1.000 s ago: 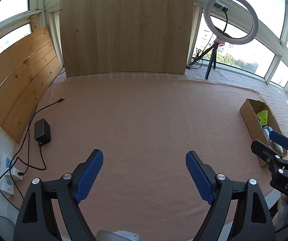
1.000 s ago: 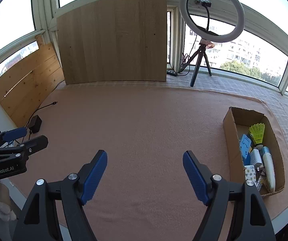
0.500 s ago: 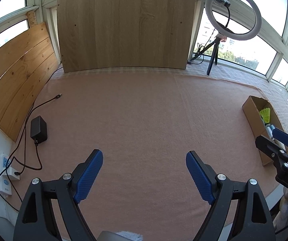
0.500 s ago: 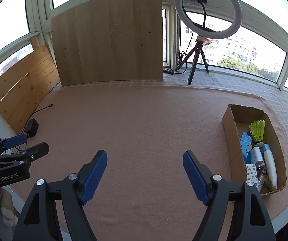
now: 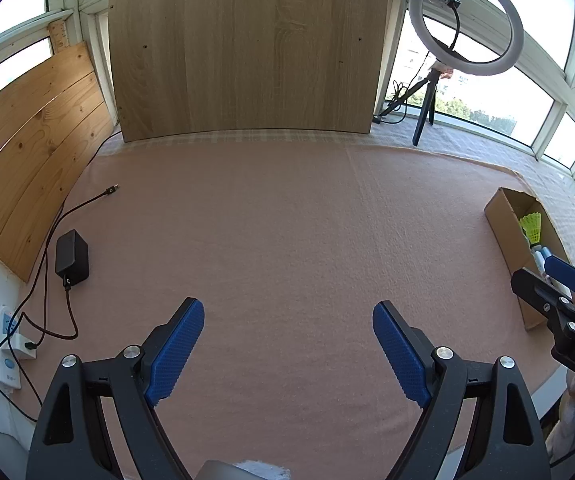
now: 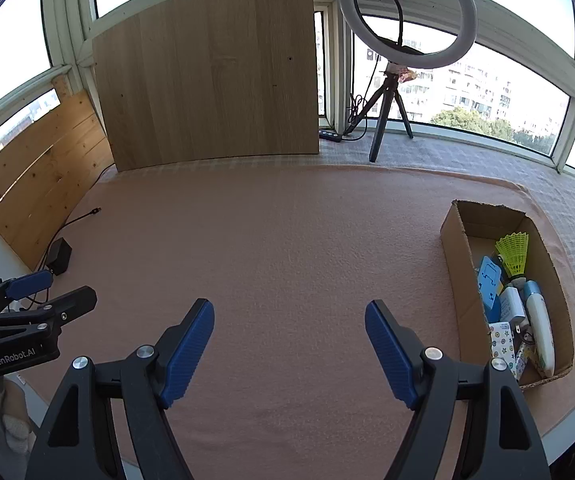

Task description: Organize objects

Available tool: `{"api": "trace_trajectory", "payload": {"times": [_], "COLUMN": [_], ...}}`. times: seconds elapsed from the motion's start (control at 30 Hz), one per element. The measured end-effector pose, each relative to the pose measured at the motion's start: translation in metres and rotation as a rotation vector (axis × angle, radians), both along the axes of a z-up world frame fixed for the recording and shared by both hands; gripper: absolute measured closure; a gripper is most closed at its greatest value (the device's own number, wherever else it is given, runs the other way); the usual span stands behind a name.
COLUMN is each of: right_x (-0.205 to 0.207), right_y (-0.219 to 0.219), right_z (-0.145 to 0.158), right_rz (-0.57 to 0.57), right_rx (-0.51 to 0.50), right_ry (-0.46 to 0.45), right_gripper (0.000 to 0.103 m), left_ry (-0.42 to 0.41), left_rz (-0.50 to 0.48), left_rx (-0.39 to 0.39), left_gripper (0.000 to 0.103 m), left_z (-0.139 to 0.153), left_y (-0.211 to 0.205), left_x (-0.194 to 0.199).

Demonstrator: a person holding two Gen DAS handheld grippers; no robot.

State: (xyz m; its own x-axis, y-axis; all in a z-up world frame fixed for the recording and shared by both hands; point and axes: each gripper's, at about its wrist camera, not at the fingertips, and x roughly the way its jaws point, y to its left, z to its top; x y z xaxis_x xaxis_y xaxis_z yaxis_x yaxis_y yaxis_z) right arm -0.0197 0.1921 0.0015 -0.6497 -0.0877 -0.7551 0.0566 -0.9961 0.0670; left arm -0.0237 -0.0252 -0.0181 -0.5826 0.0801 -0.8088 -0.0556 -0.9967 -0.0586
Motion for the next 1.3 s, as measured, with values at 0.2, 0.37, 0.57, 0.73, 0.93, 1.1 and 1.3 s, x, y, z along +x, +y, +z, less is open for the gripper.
{"api": "trace_trajectory", "payload": {"times": [0.2,0.37,0.57,0.73,0.93,1.1,1.3], "right_x": [-0.002,-0.003,-0.005,-0.005,-0.006,-0.007,-0.008], "right_y": [-0.001,0.0,0.0,-0.001,-0.001,-0.001,0.0], "right_z": [-0.001,-0.002,-0.002,-0.003,-0.003,-0.004,-0.007], "right_rz": [-0.002,-0.003,-0.003,-0.003,-0.002,0.0,0.001], "right_rx": [0.001,-0.004,-0.002,-0.002,-0.001,-0.001,-0.001], "right_ry": [-0.003,-0.008,-0.009,-0.011,-0.012,-0.014,-0.021], "right_gripper": [0.029,0.029,0.029,0.029,0.029,0.029,0.029], "left_ry": [-0.003,-0.003,-0.005,-0.003,-0.006,-0.007,-0.011], "left_rz": [-0.002,-0.005,-0.006,-0.005,-0.008,-0.009,-0.01], "left_rx": [-0.001,-0.002,-0.001,0.0,0.001,0.001,-0.002], "left_gripper": [0.014,0.014,0.014,0.011,0.01,0.01,0.01], "left_z": [-0.002,-0.002,-0.002,-0.002,-0.003,-0.004,-0.005], "left_y": [0.001,0.0,0.0,-0.001,-0.003,-0.003,-0.001], "left_x": [-0.002,-0.004,-0.006,-0.007,-0.009,-0.01,-0.011]}}
